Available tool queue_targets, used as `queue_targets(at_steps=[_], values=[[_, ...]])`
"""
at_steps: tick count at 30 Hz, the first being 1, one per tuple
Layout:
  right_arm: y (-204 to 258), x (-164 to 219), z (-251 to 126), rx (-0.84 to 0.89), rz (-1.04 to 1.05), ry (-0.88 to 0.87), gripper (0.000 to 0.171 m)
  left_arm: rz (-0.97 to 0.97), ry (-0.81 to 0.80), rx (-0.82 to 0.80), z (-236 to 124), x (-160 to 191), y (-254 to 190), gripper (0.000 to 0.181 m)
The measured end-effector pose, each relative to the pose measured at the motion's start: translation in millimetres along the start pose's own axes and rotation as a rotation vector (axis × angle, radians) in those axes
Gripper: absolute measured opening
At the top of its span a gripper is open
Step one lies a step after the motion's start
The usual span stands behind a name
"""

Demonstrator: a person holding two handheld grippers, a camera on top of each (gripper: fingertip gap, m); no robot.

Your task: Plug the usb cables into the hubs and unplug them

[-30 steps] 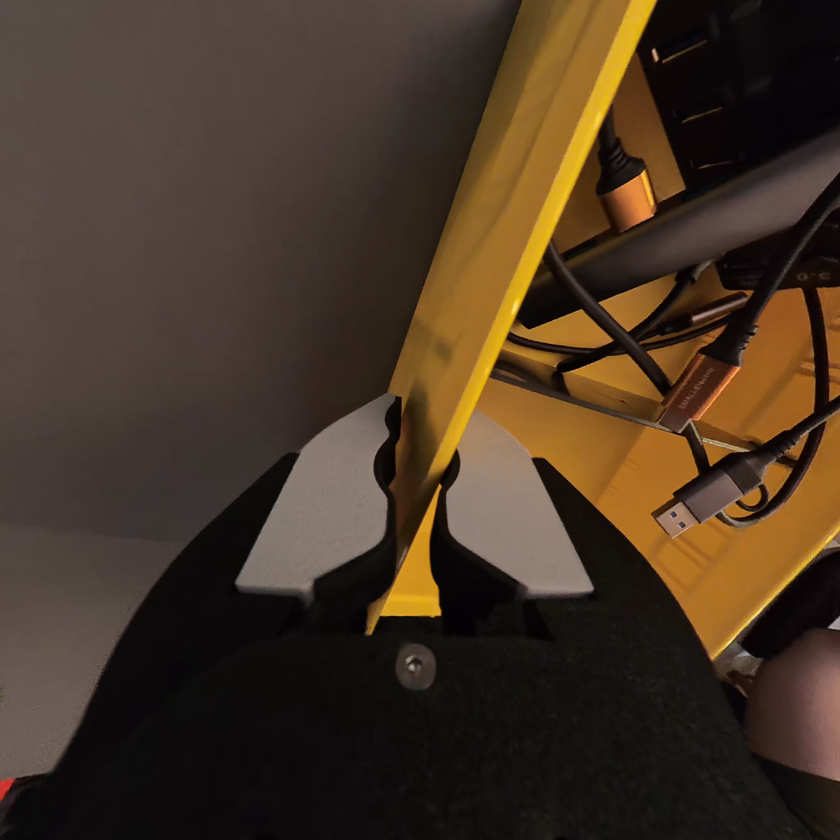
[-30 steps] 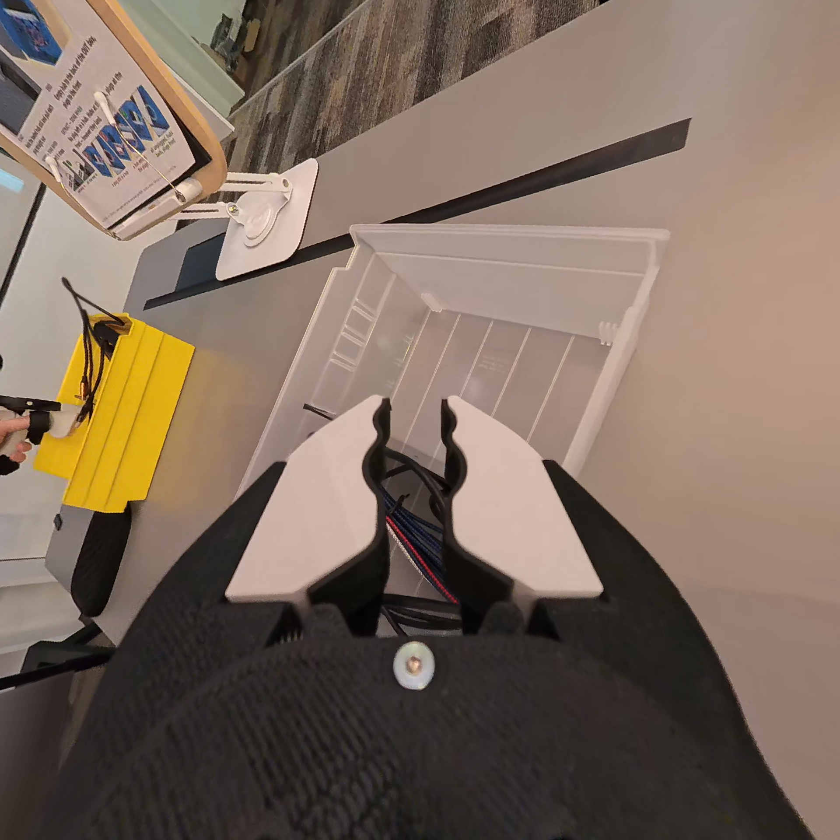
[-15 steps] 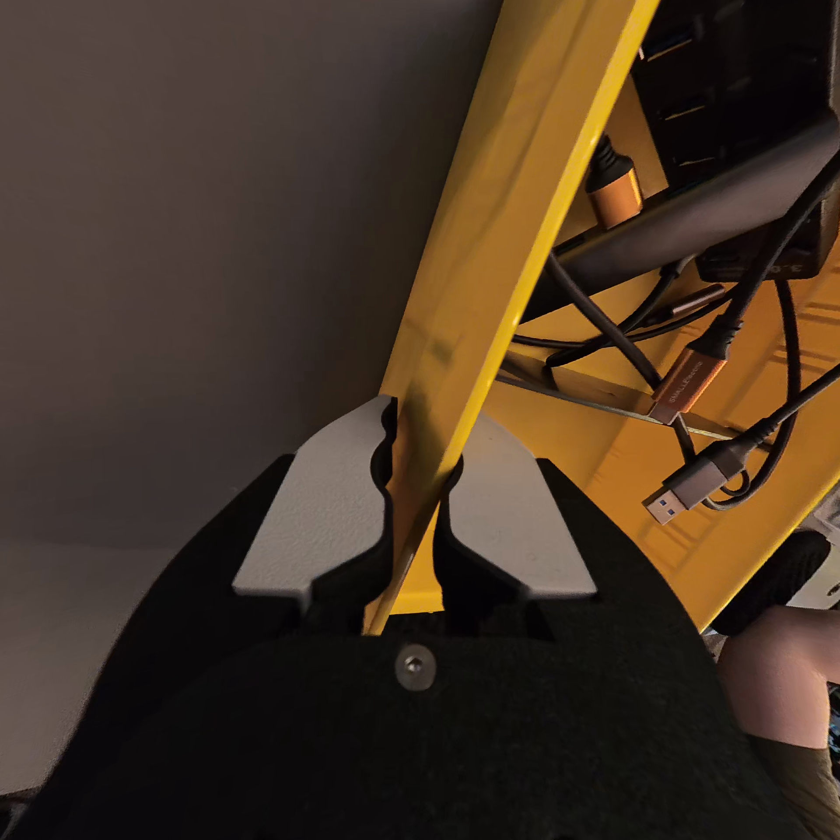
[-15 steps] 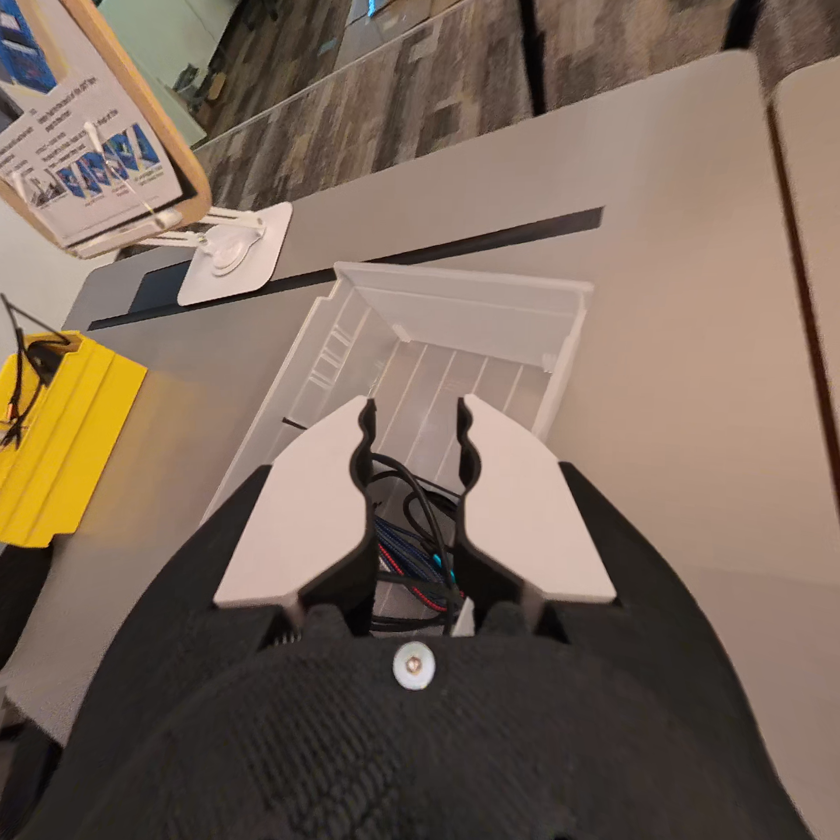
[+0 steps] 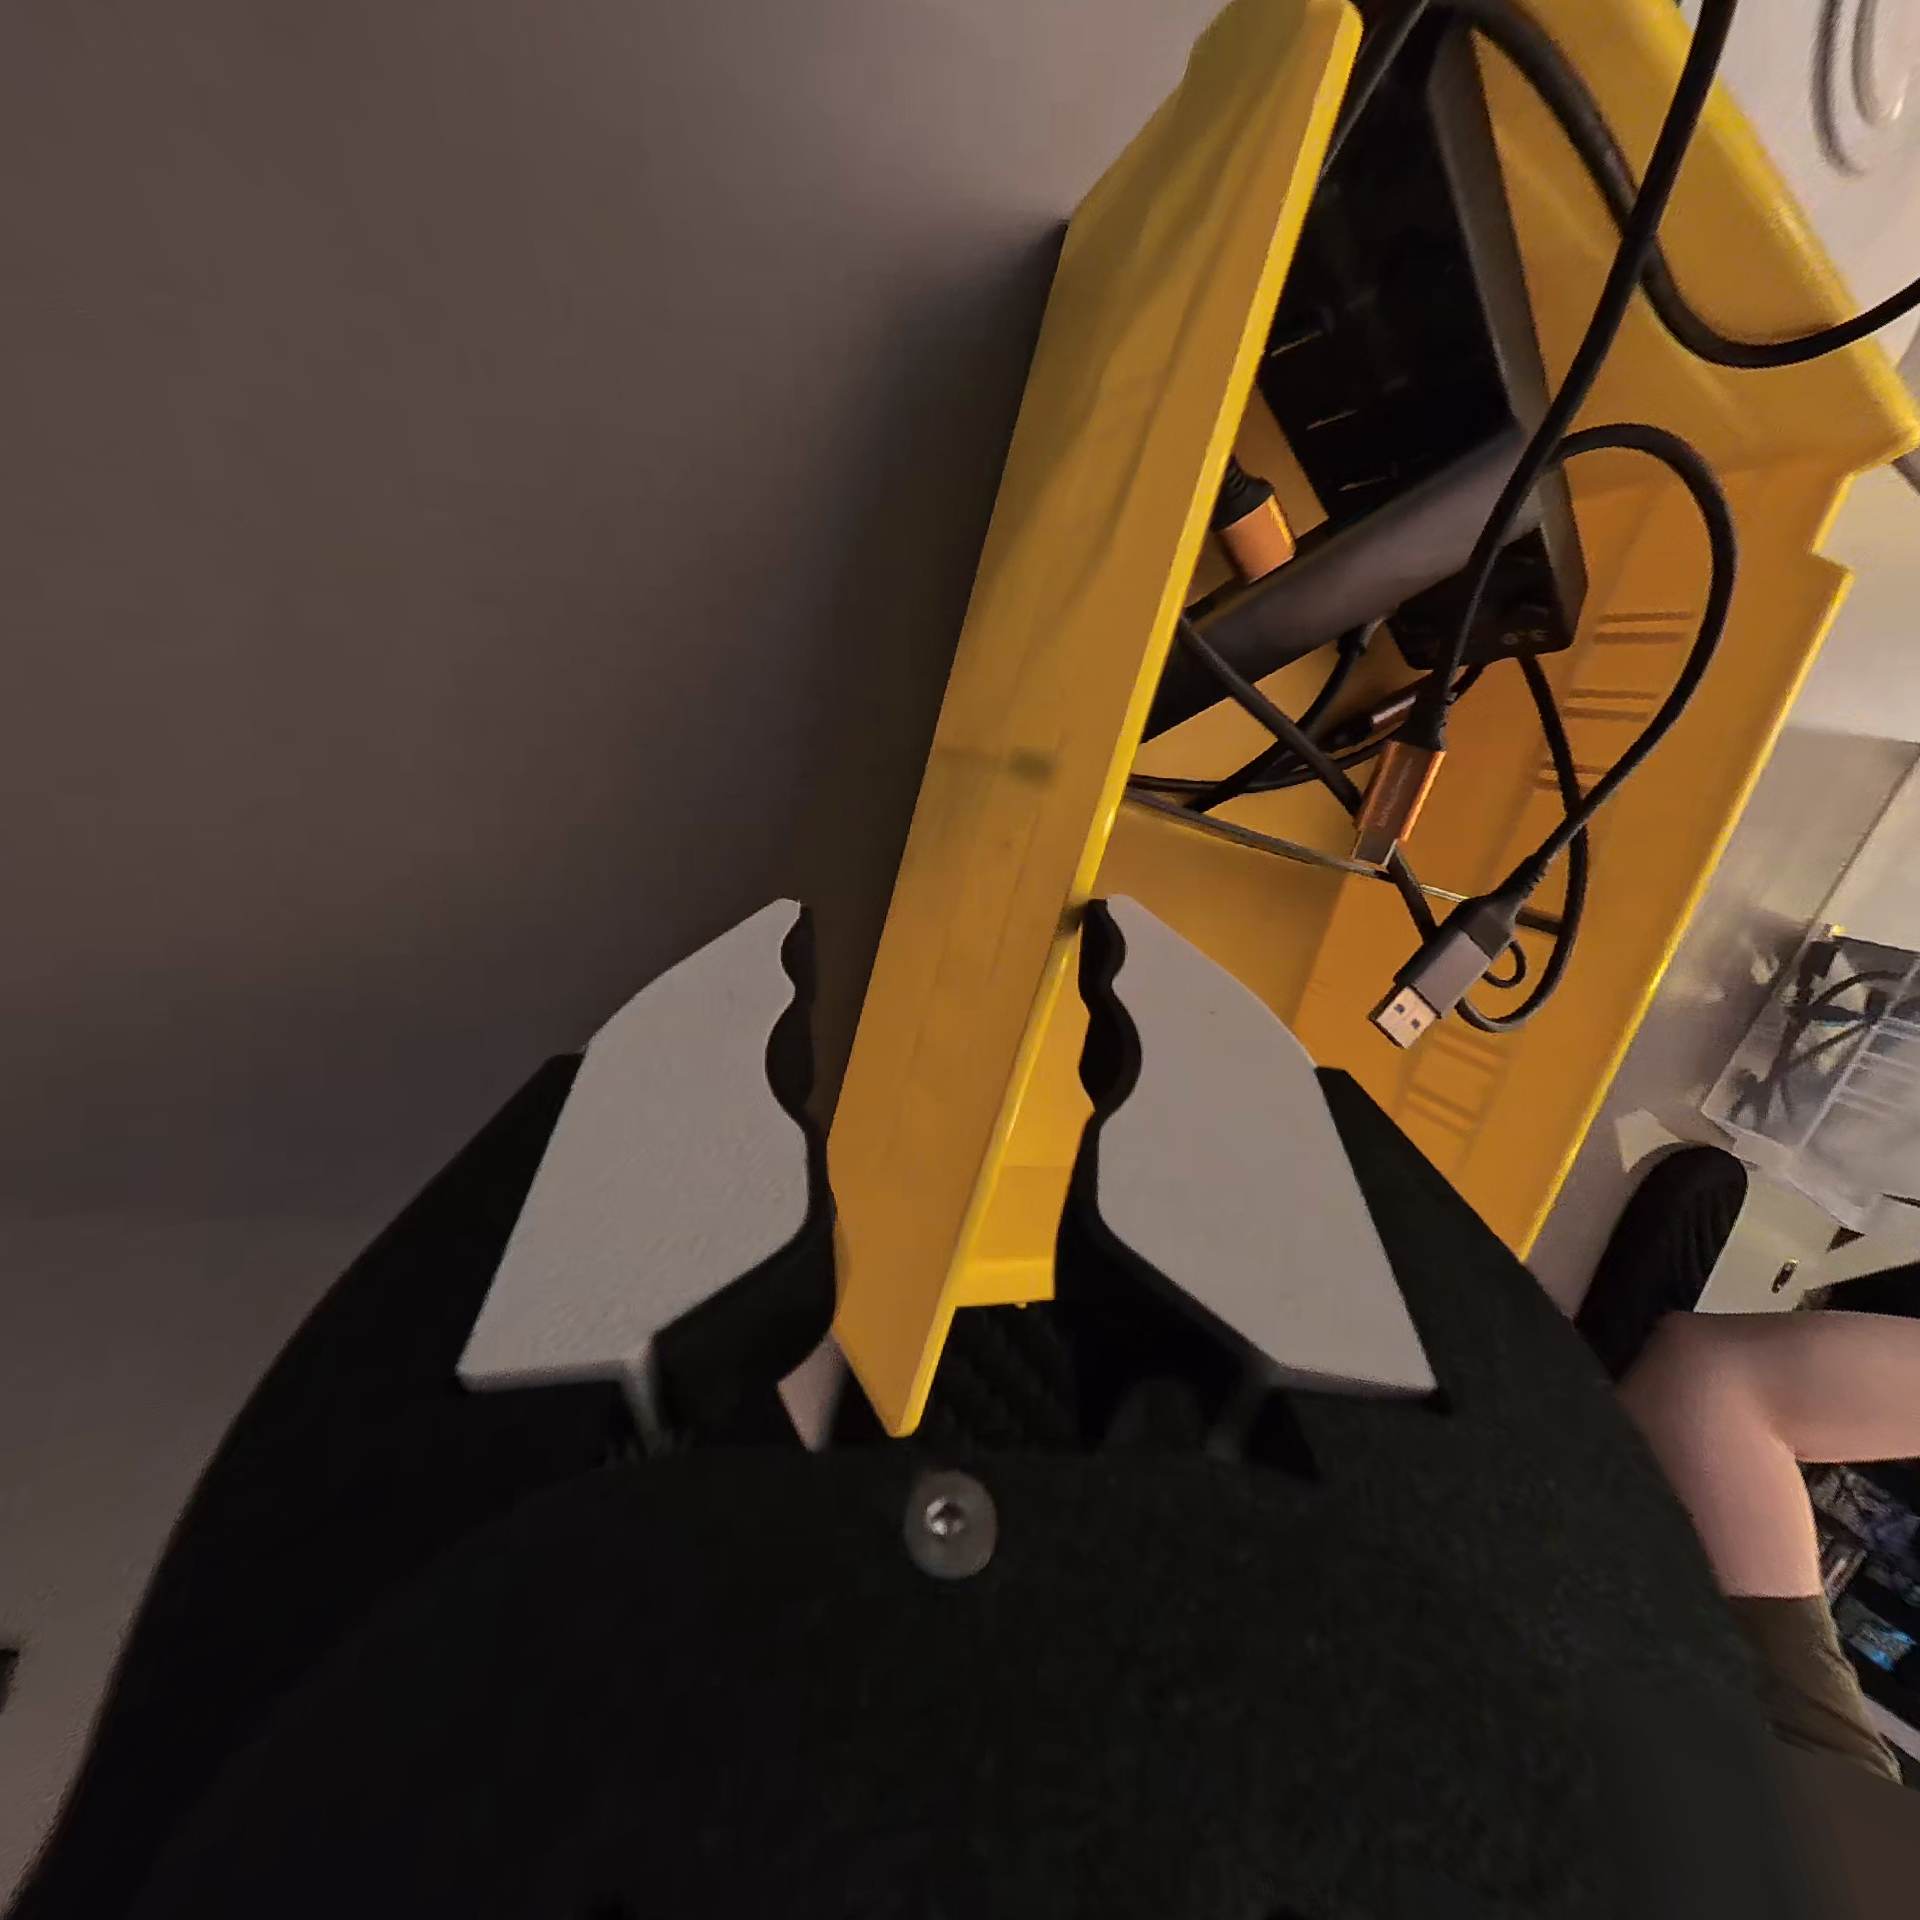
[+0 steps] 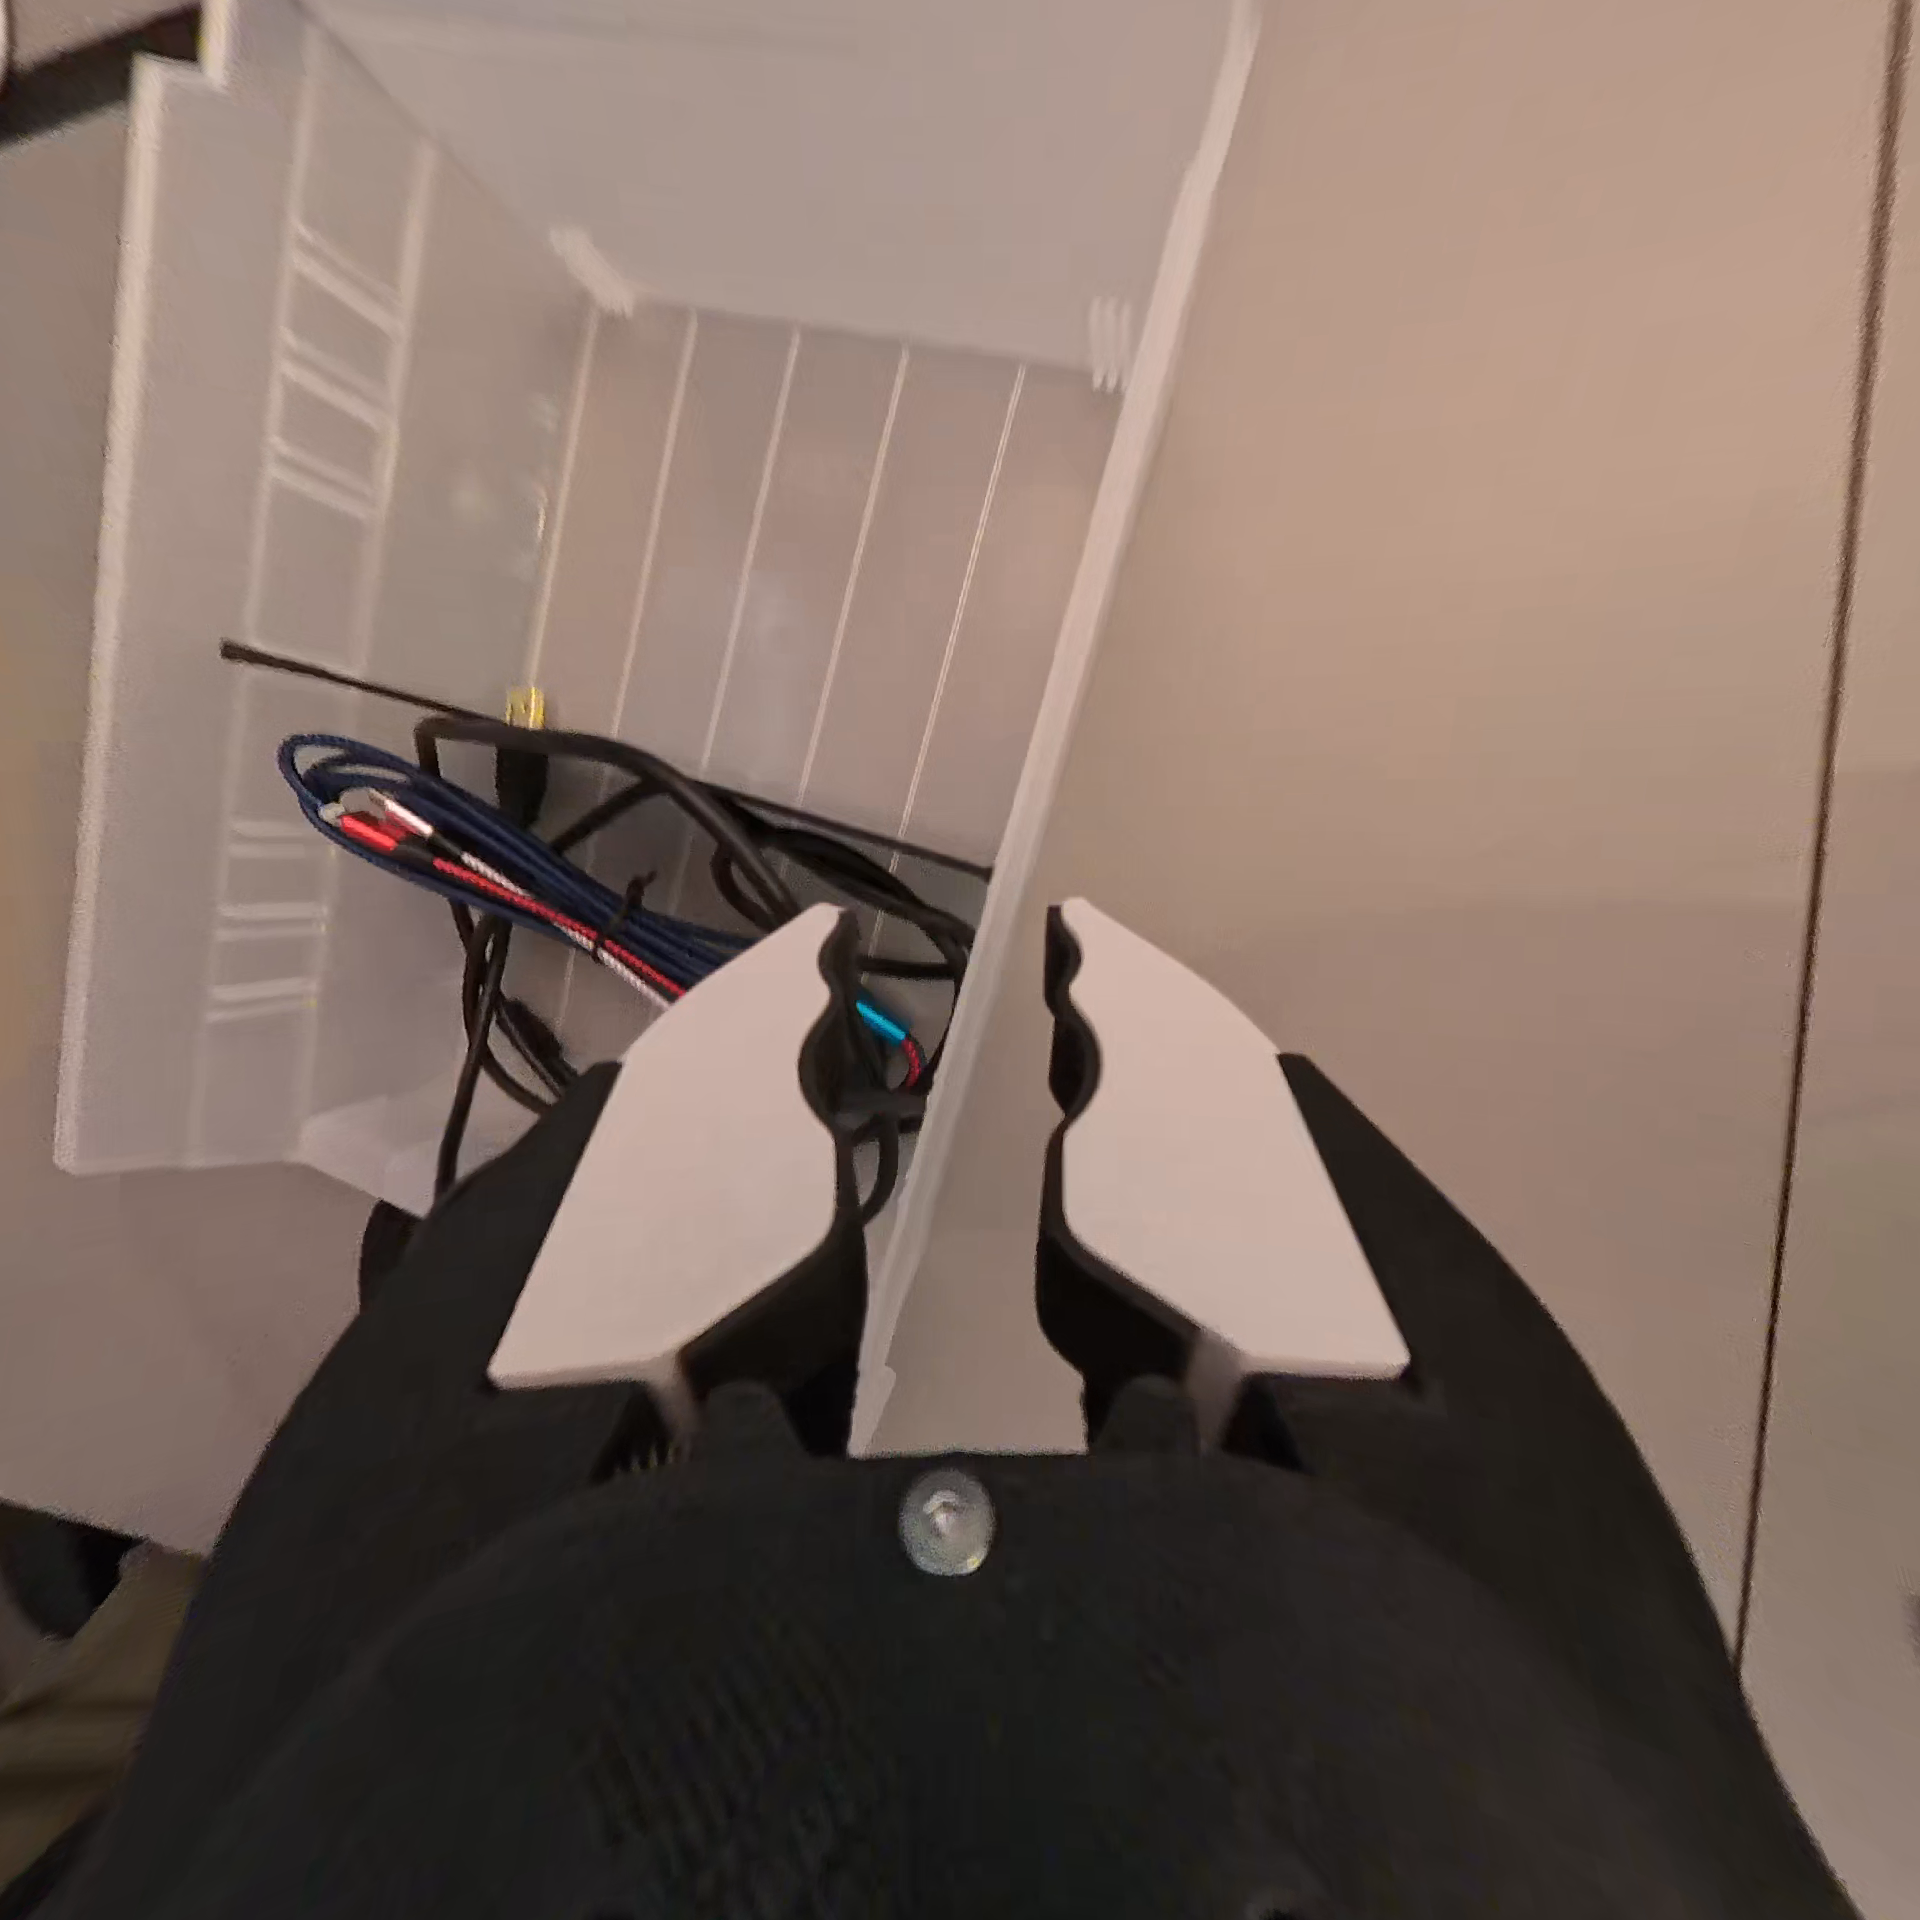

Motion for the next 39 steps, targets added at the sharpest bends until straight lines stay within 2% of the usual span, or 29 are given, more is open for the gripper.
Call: queue_targets(at_steps=[12, 22, 31, 39], values=[[-4.9, 27.5, 34.3, 0.064, -0.01, 0.285, 0.009, -0.031, -0.048, 0.004, -18.3, -2.8, 9.7, 0.047], [26.6, 12.9, 52.0, 0.022, -0.03, 0.363, 0.009, -0.037, -0.062, -0.01, -21.7, -7.2, 14.4, 0.045], [53.6, 1.8, 66.6, 0.021, -0.134, 0.408, 0.008, -0.025, -0.054, -0.022, -19.2, -7.5, 15.3, 0.044], [61.9, -2.8, 72.1, 0.04, -0.203, 0.426, 0.008, -0.019, -0.07, -0.034, -25.0, -8.5, 17.4, 0.043]])
Point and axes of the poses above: each gripper's, where its closed fingertips meet, z out along the fingers, x out of its underside, y = z × x across the jaws, the point moved 4 cm from there along -z, back along the fingers, and after that the axes turned 3 degrees about -y, right-handed, at the moved point
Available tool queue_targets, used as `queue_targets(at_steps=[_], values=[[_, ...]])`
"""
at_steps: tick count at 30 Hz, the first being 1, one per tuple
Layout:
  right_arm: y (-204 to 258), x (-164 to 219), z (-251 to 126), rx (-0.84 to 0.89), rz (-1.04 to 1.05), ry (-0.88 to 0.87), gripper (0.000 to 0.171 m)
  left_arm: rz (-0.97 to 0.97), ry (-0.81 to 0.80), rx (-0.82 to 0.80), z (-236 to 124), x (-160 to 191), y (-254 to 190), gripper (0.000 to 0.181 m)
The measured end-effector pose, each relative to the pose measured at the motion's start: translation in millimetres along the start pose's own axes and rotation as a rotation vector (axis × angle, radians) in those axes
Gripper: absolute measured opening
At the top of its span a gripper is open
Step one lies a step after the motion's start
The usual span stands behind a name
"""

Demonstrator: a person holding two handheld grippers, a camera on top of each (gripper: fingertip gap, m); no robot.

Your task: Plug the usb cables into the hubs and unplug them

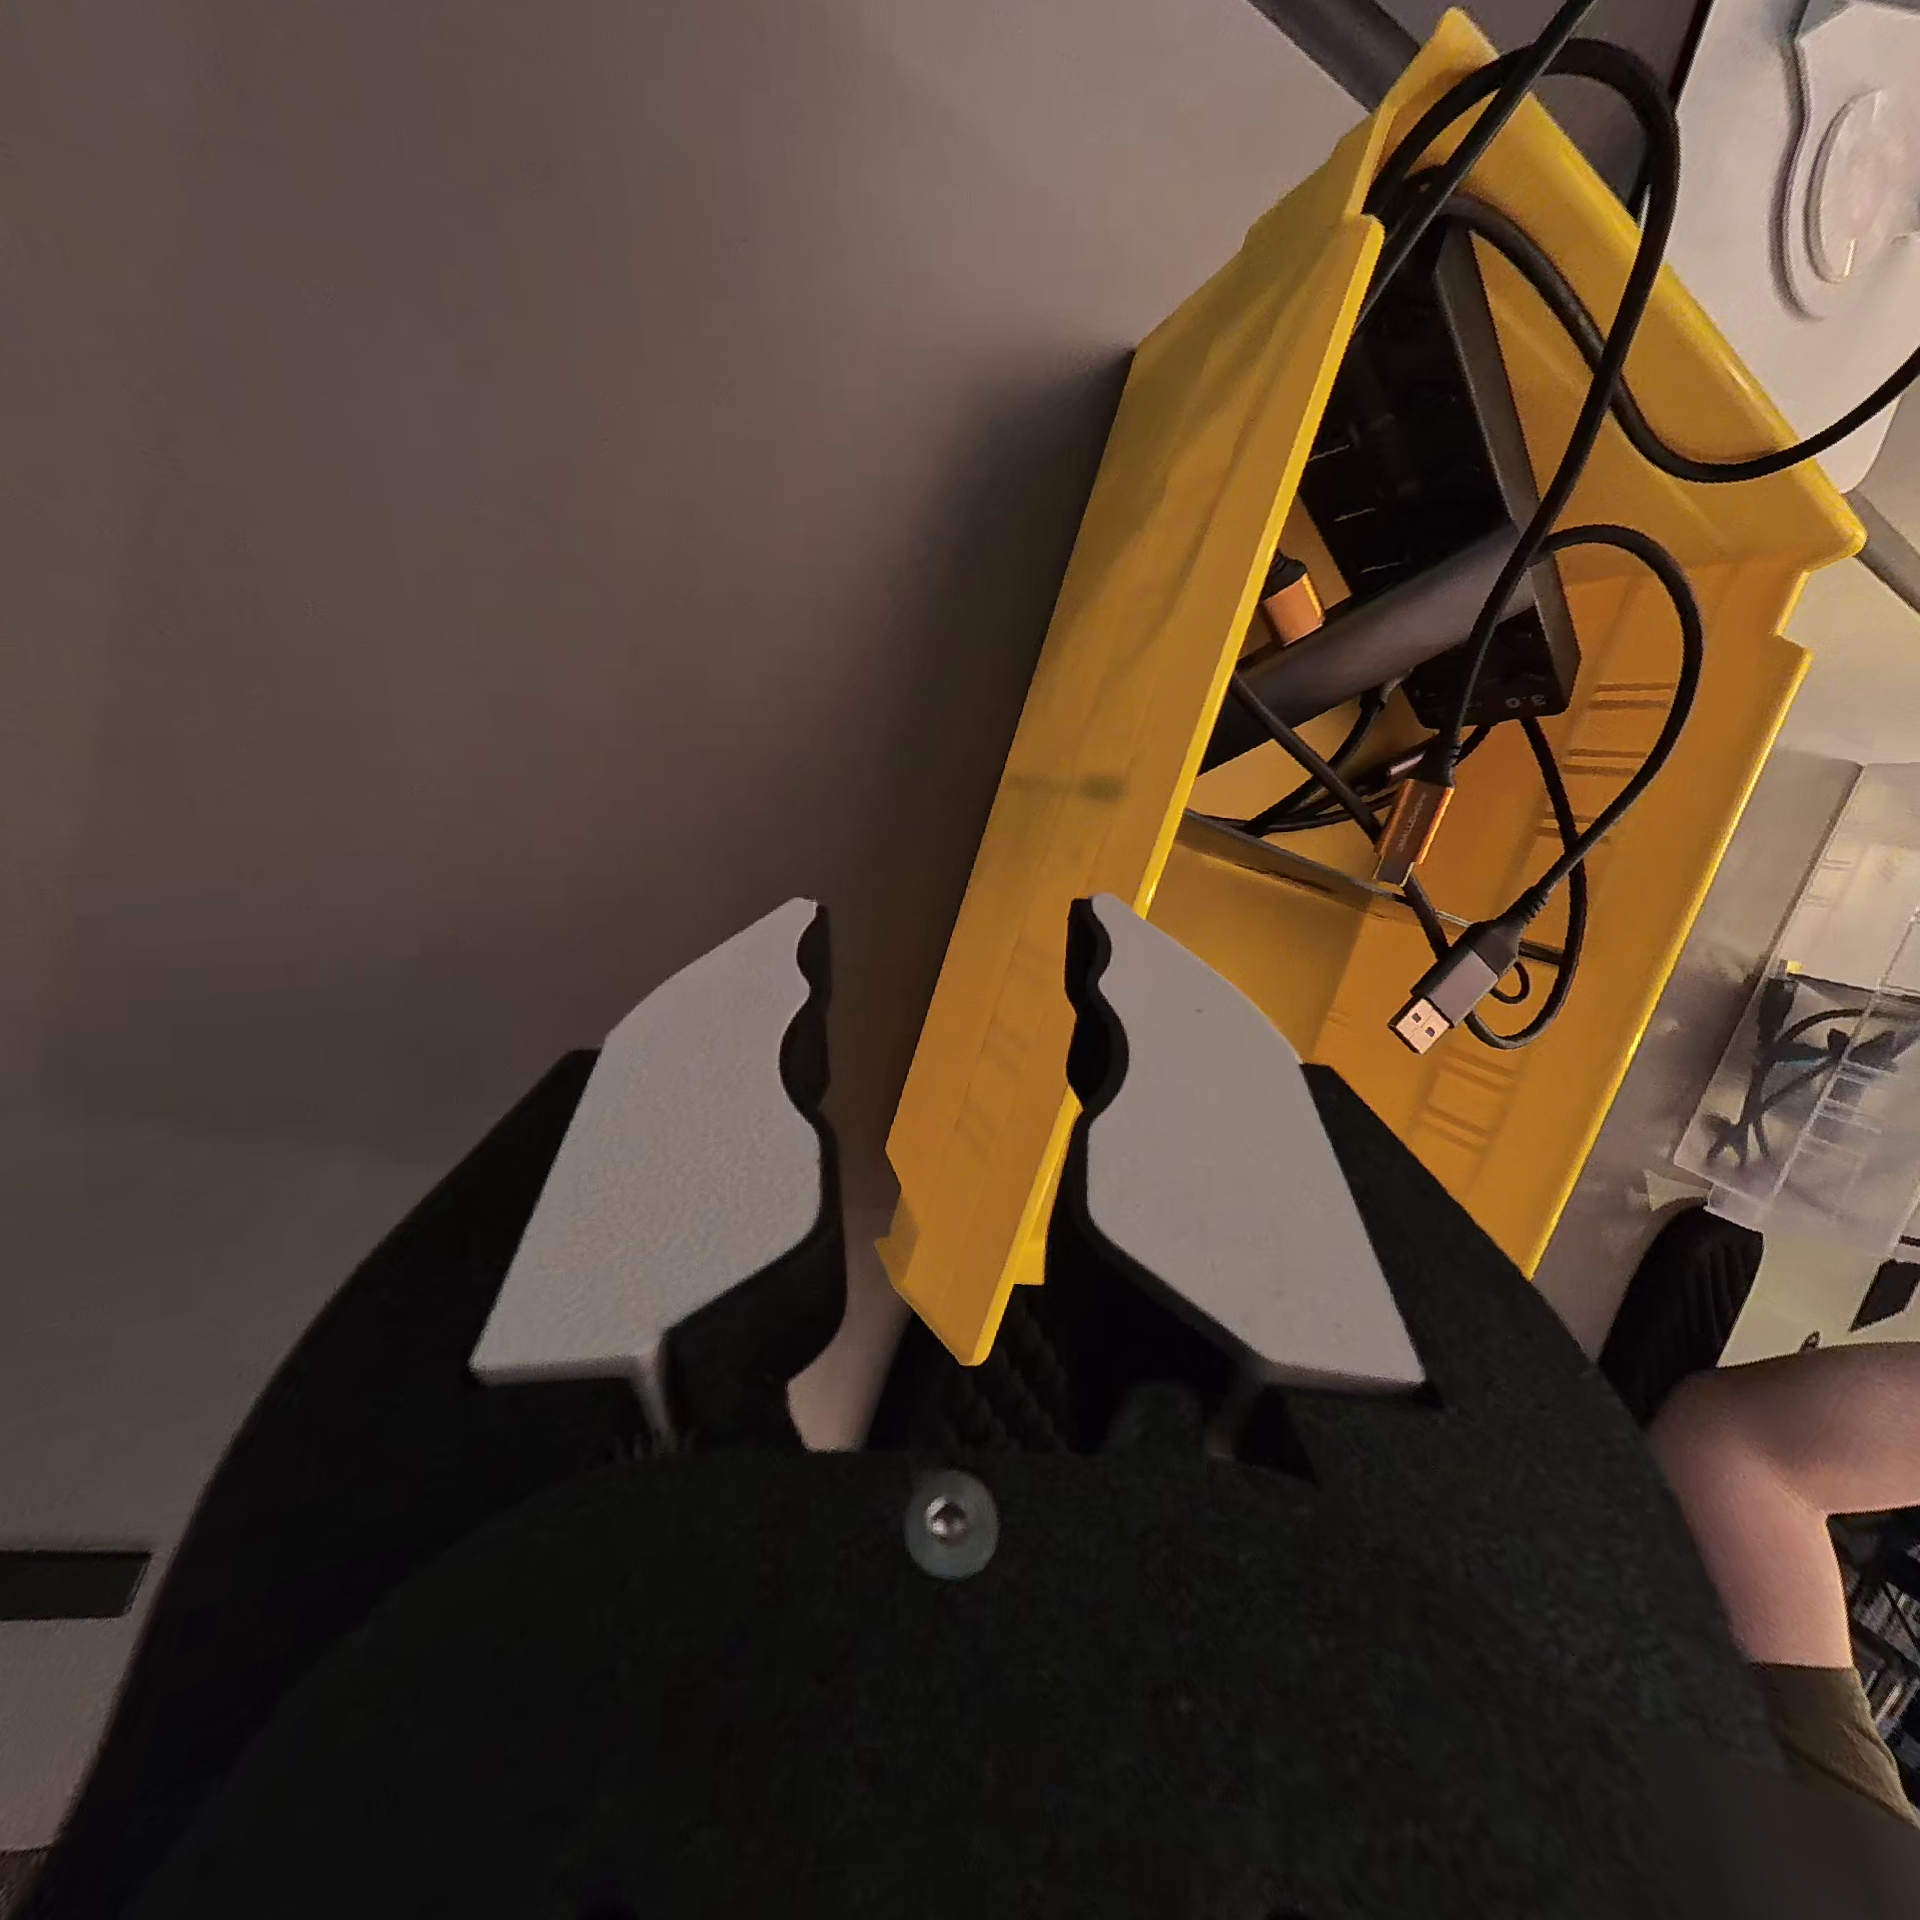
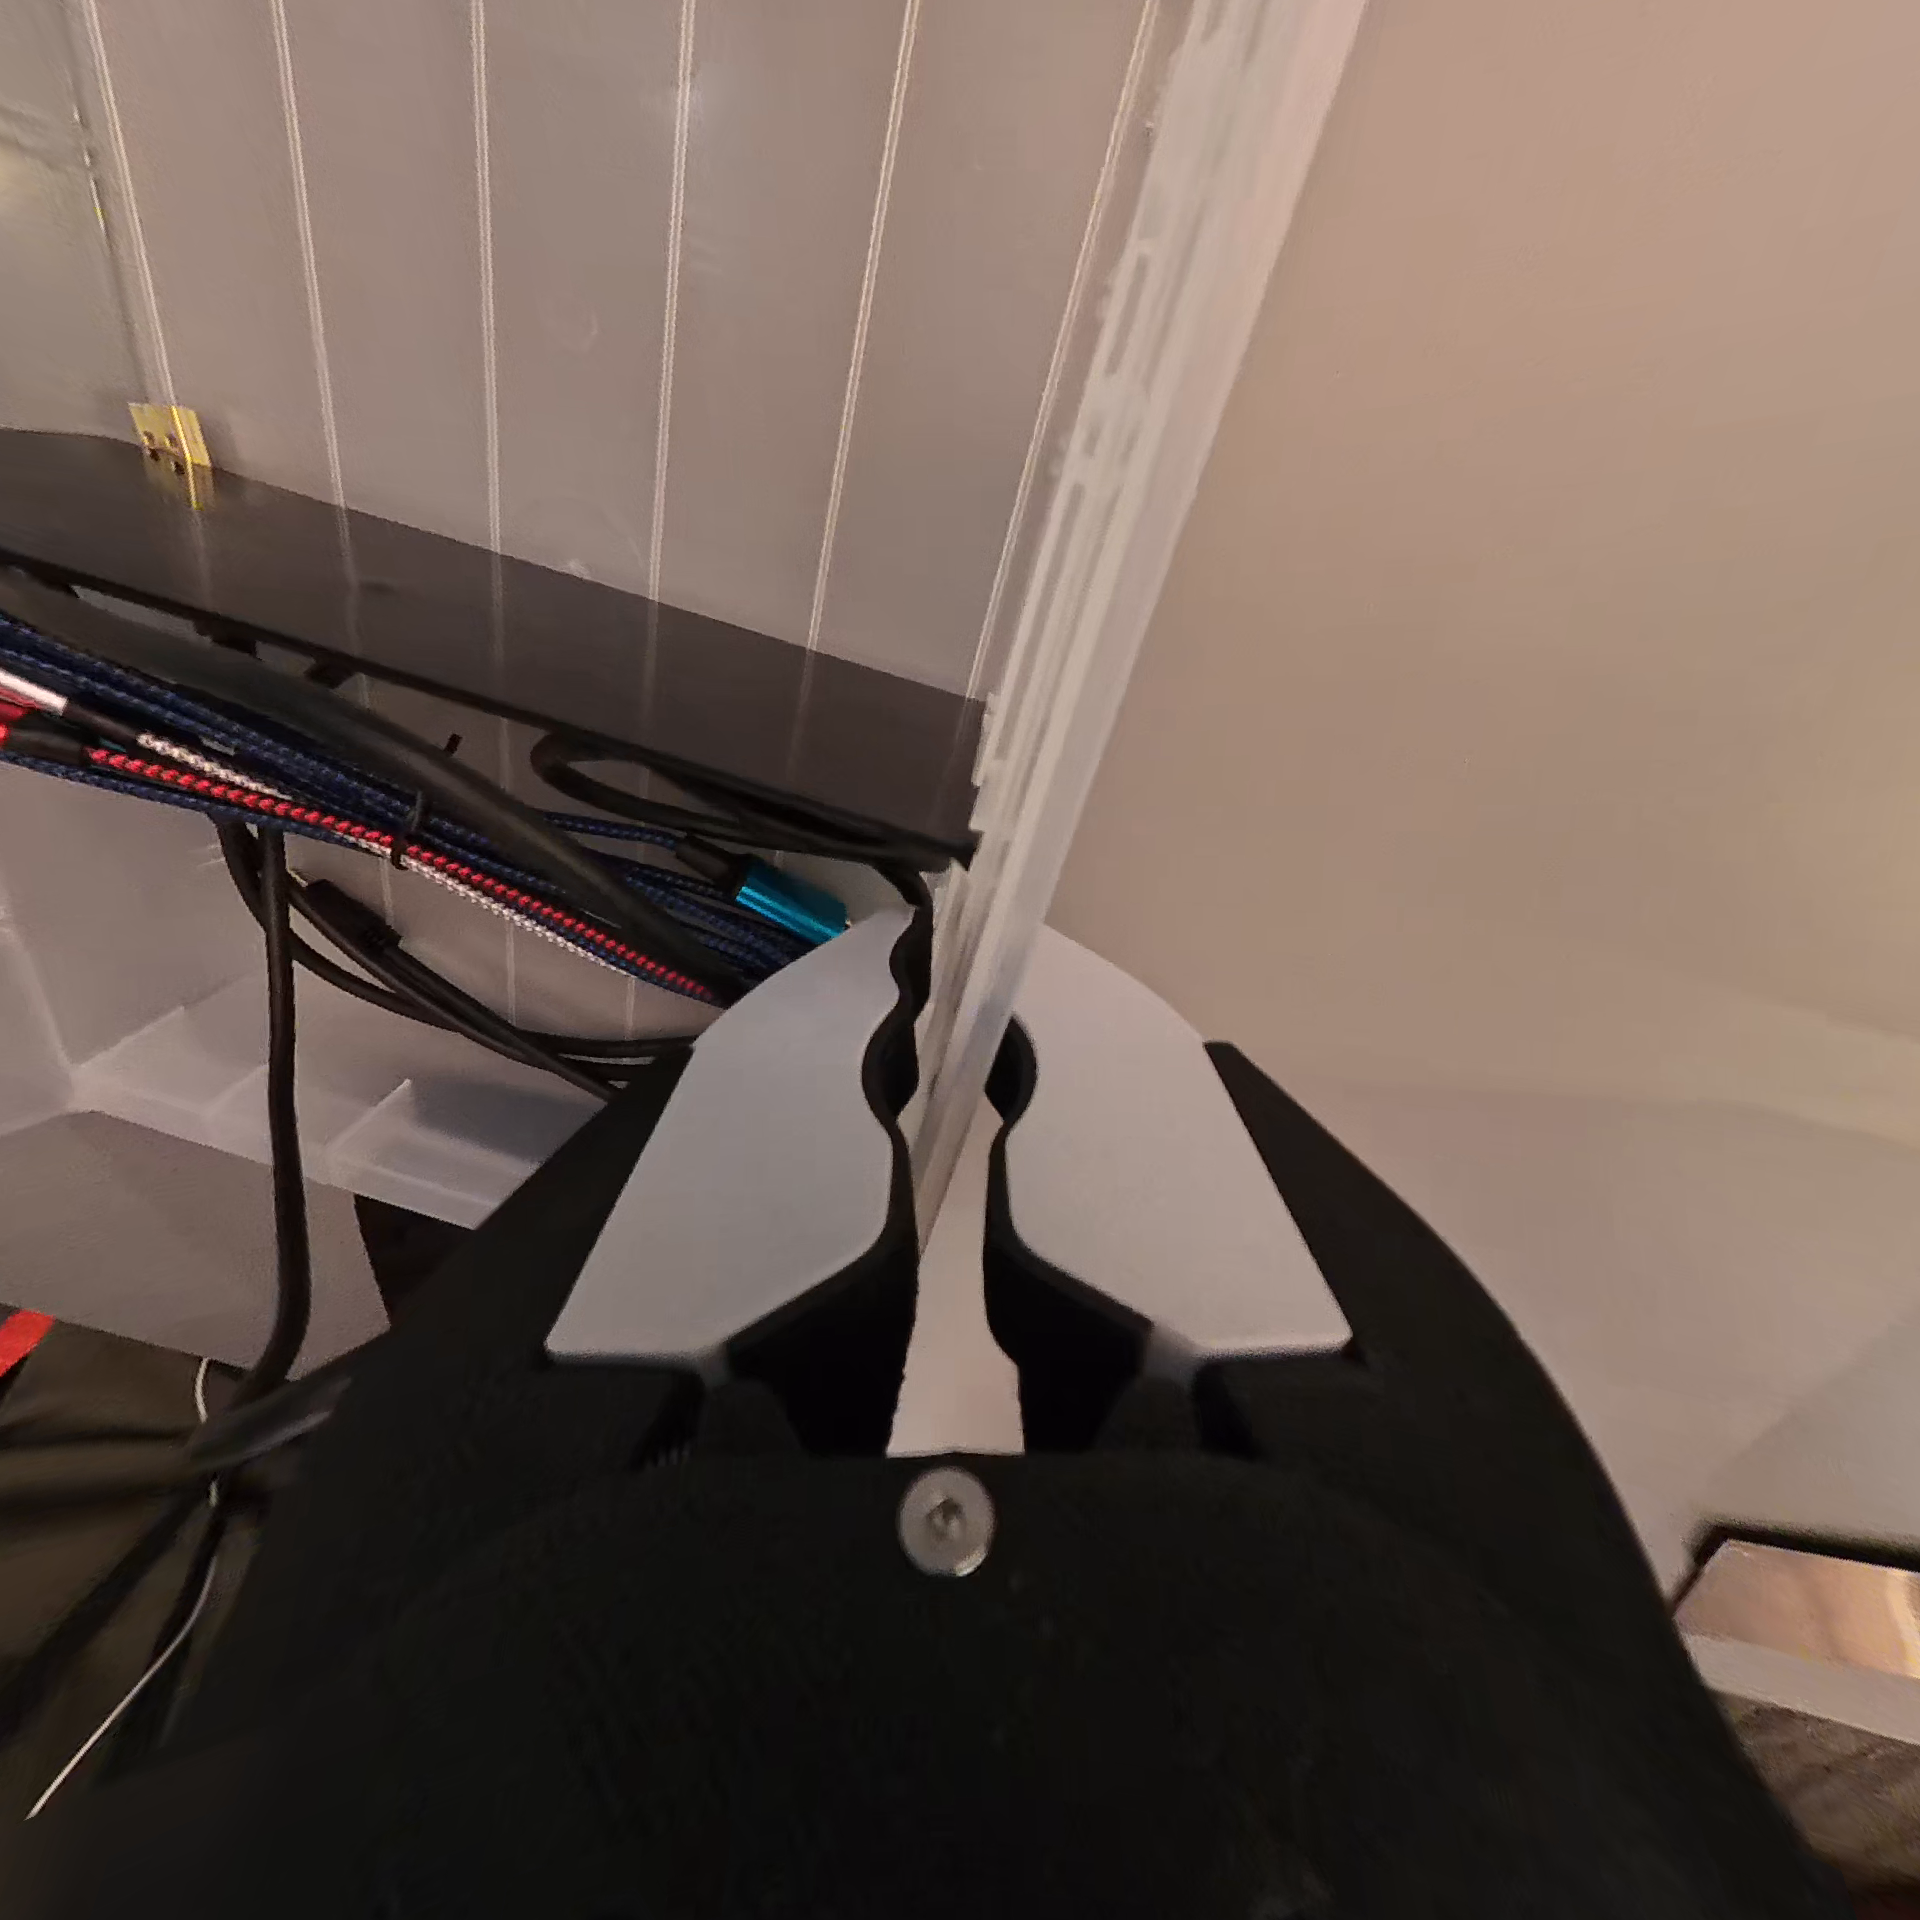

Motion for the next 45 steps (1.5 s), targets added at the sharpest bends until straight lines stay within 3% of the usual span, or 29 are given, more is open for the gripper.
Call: queue_targets(at_steps=[17, 25, 30, 39, 41, 45], values=[[0.9, -7.2, 1.7, -0.077, 0.027, -0.041, 0.011, 0.007, -0.028, 0.014, -1.1, -1.3, 1.3, 0.042], [-0.8, -7.6, -19.4, -0.035, 0.055, -0.122, 0.016, 0.05, -0.054, 0.023, -5.4, -3.8, -4.6, 0.041], [0.2, -3.1, -44.9, 0.015, 0.071, -0.202, 0.018, 0.138, -0.15, 0.063, -15.9, -15.2, -21.5, 0.037], [27.6, -11.8, -122.7, 0.133, -0.031, -0.563, 0.018, 0.552, -0.502, 0.092, -44.3, -32.3, -82.6, 0.031], [42.1, -17.4, -140.7, 0.129, -0.087, -0.668, 0.019, 0.644, -0.548, 0.123, -41.9, -26.4, -102.0, 0.039], [76.4, -35.8, -184.5, 0.151, -0.267, -0.973, 0.021, 0.692, -0.527, 0.292, -21.6, -8.9, -141.0, 0.073]])
Point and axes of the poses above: each gripper's, where its closed fingertips meet, z out along the fingers, x out of its underside, y = z × x across the jaws, the point moved 4 cm from there along -z, back along the fingers, and after that the axes turned 3 degrees about -y, right-handed, at the moved point
